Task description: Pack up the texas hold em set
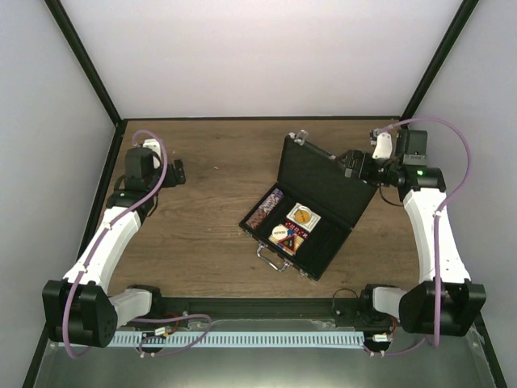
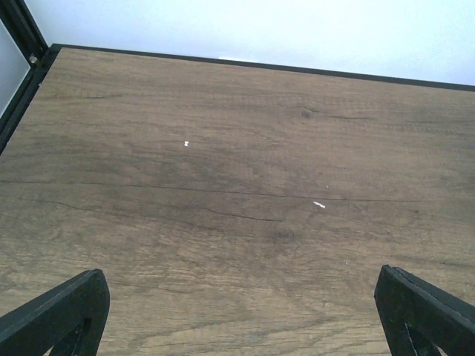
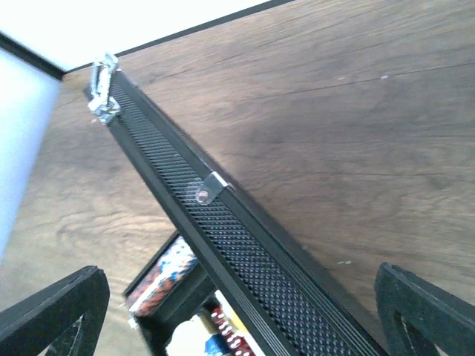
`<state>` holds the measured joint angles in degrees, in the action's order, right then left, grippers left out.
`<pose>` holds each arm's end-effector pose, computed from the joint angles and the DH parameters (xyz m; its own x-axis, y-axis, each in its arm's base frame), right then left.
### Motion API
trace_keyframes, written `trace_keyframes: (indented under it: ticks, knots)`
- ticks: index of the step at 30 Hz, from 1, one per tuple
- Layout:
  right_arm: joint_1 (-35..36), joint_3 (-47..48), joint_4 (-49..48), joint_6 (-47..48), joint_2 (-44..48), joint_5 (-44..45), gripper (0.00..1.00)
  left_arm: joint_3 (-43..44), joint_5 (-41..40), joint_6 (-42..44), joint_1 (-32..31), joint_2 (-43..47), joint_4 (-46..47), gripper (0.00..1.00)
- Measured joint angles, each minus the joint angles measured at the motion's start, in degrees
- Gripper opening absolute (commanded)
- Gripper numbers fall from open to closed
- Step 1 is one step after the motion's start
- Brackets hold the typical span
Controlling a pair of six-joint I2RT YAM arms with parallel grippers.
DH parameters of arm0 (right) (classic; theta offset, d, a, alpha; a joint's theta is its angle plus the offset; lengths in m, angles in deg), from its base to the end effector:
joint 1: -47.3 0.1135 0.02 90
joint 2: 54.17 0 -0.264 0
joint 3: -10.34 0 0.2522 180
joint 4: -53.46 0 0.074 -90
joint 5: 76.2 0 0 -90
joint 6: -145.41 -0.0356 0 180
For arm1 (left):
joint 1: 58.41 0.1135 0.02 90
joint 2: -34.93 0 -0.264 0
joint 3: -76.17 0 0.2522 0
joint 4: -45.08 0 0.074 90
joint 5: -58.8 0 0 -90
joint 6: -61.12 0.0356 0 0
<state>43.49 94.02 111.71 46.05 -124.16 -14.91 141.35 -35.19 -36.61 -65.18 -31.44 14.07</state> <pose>0.2503 0.0005 0.3474 -0.7368 0.1920 -0.6482 -0.1656 0.8783 0.4485 0.2575 -0.0281 0.2918 -0.5323 -0.0719 -0.8435 -0.0126 0.9969 -0.0771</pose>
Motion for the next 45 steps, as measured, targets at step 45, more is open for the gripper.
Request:
trace_keyframes:
  ticks: [45]
  knots:
    - [35.6,-21.4,-8.4,-22.0,12.1,8.7,0.91,-2.3,10.8,-12.0,-19.6,-3.6,5.1,0.69]
